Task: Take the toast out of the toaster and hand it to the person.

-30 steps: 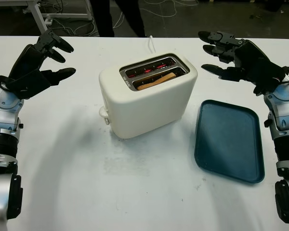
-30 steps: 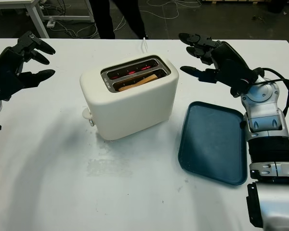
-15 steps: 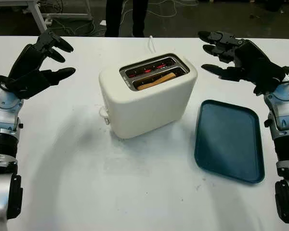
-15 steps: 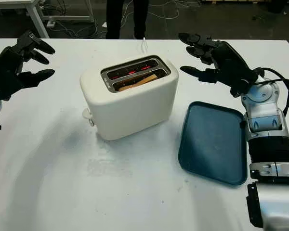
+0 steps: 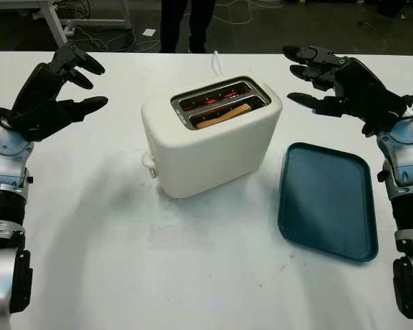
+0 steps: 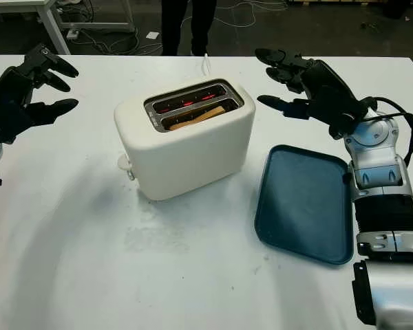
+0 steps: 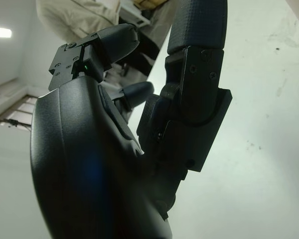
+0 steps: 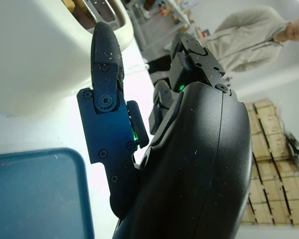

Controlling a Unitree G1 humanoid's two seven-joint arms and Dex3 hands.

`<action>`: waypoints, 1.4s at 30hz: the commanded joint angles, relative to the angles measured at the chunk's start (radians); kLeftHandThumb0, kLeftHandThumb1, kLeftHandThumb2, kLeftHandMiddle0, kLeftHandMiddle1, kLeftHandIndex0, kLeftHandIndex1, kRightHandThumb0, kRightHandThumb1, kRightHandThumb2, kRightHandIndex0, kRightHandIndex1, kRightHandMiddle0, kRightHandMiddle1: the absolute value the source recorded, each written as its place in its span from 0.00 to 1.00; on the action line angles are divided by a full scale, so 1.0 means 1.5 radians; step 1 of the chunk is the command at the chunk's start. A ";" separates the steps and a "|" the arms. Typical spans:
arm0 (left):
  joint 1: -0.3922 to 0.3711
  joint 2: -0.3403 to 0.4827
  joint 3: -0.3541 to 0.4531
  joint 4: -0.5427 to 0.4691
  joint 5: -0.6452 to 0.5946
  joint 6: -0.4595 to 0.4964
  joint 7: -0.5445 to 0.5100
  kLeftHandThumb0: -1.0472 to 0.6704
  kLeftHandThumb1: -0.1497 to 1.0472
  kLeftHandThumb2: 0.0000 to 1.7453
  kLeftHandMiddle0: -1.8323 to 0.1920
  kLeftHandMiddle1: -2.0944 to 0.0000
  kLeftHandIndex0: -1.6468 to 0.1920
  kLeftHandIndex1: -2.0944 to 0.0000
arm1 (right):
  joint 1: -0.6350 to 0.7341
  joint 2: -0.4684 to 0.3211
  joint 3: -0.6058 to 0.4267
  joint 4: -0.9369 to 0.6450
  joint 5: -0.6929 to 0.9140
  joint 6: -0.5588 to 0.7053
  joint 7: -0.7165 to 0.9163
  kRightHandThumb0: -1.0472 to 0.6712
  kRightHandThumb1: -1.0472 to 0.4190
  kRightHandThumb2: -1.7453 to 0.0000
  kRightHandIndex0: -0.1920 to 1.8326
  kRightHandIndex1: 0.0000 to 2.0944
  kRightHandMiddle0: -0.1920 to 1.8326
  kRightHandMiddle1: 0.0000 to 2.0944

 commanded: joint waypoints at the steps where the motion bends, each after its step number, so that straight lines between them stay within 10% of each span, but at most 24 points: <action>1: -0.006 -0.001 0.002 0.005 -0.006 -0.008 0.000 0.00 0.89 0.20 0.91 0.25 0.90 0.30 | -0.004 -0.001 -0.006 0.001 0.006 -0.002 0.002 0.22 0.09 0.85 0.23 0.00 0.23 0.00; 42: 0.012 -0.003 -0.001 -0.016 0.008 0.009 0.034 0.00 0.89 0.20 0.91 0.23 0.90 0.28 | 0.031 0.011 -0.024 -0.065 0.016 0.033 -0.016 0.21 0.09 0.88 0.21 0.01 0.21 0.00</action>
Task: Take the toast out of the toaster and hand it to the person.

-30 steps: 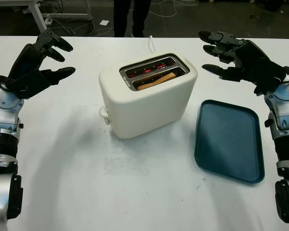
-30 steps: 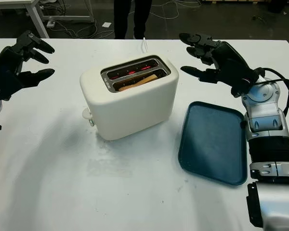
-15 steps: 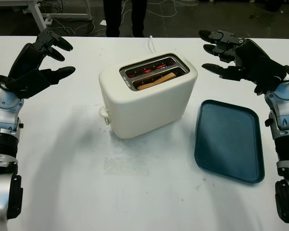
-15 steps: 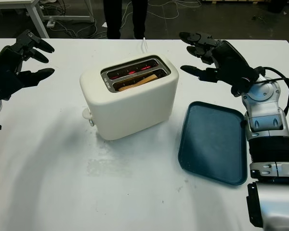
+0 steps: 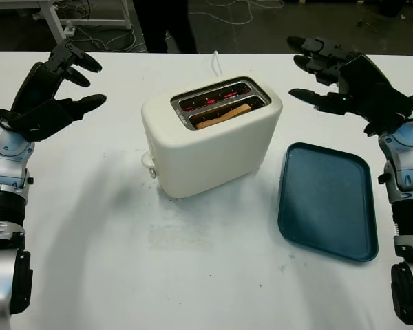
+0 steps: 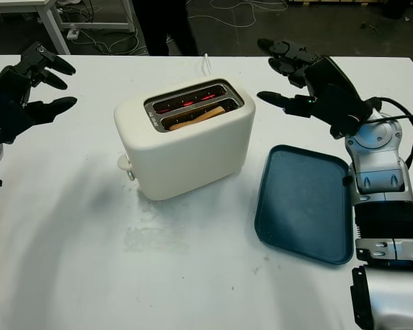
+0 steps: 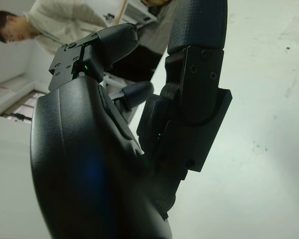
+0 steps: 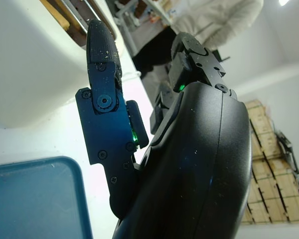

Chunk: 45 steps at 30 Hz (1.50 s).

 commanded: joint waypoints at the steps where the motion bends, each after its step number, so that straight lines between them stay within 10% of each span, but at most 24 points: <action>1: 0.009 -0.002 -0.001 -0.011 0.002 0.004 0.005 0.00 0.89 0.20 0.91 0.23 0.90 0.28 | 0.007 0.000 -0.003 0.002 0.005 0.012 0.001 0.21 0.09 0.88 0.20 0.00 0.21 0.00; 45: 0.009 -0.002 0.001 -0.028 0.000 0.015 0.002 0.00 0.89 0.19 0.91 0.23 0.90 0.28 | 0.011 -0.002 -0.007 0.008 0.011 -0.006 0.003 0.23 0.09 0.87 0.21 0.00 0.22 0.00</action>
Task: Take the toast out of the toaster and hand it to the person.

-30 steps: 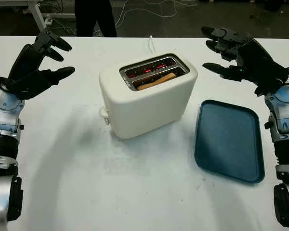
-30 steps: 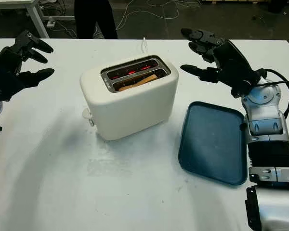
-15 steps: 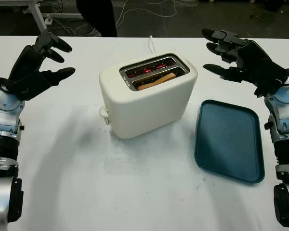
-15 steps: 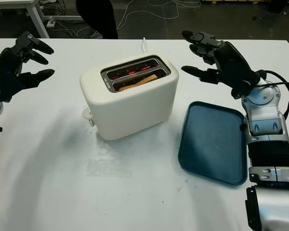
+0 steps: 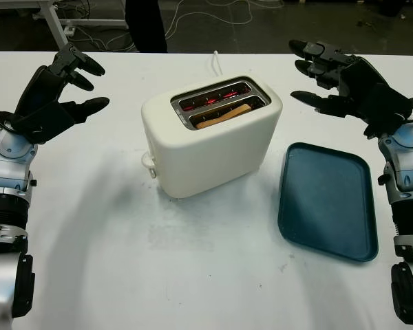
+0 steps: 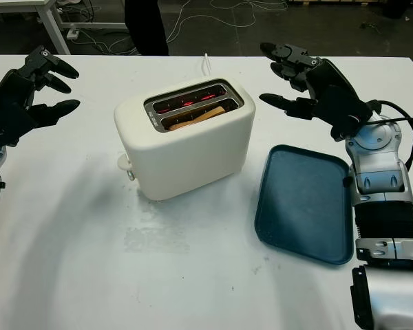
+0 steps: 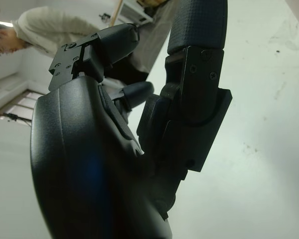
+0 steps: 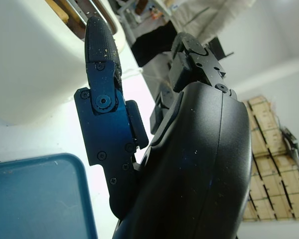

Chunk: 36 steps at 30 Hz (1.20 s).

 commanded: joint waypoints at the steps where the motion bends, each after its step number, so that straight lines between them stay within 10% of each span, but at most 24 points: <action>1: -0.005 0.008 -0.002 -0.003 0.012 -0.008 0.010 0.00 0.89 0.20 0.91 0.23 0.90 0.28 | 0.011 -0.002 -0.006 -0.014 0.009 0.003 0.003 0.23 0.09 0.87 0.21 0.00 0.22 0.00; 36: 0.005 0.006 0.006 -0.004 -0.002 -0.005 0.007 0.00 0.89 0.19 0.91 0.23 0.90 0.28 | 0.017 0.004 -0.003 -0.045 0.007 0.039 -0.001 0.24 0.09 0.87 0.20 0.00 0.21 0.00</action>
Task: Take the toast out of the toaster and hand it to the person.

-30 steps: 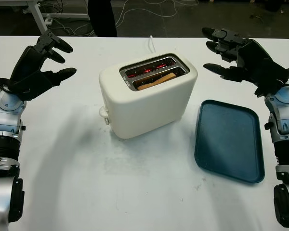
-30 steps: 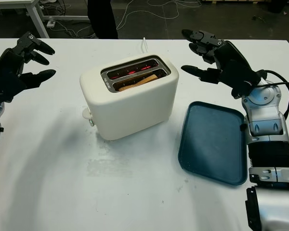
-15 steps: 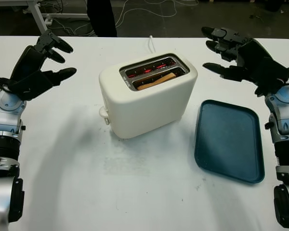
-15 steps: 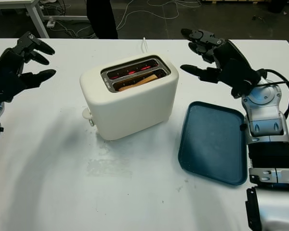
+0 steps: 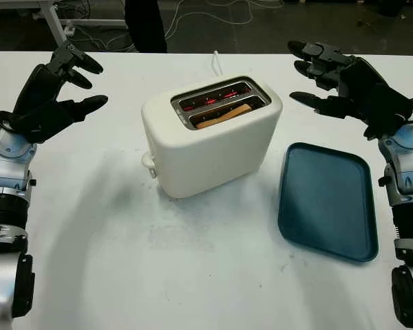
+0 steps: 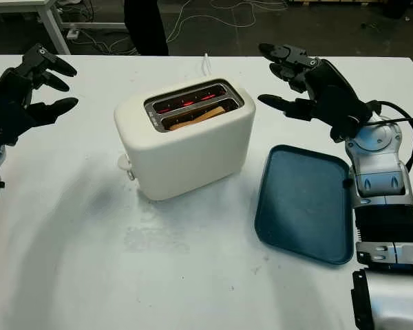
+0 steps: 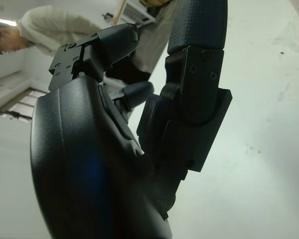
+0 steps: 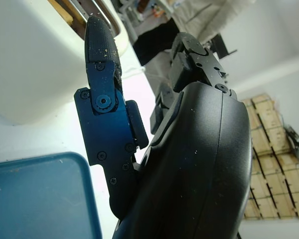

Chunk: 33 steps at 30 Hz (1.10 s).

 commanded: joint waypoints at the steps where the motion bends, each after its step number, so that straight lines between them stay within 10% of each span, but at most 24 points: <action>1: 0.005 0.005 0.004 0.002 -0.002 -0.012 0.000 0.00 0.89 0.19 0.91 0.24 0.90 0.29 | 0.003 0.004 -0.002 -0.003 0.005 -0.007 -0.002 0.24 0.09 0.87 0.20 0.00 0.21 0.00; 33: 0.007 0.013 0.001 -0.002 0.011 -0.004 0.007 0.00 0.89 0.20 0.91 0.21 0.90 0.26 | 0.009 0.001 0.000 -0.010 -0.001 0.011 -0.003 0.22 0.09 0.87 0.20 0.00 0.21 0.00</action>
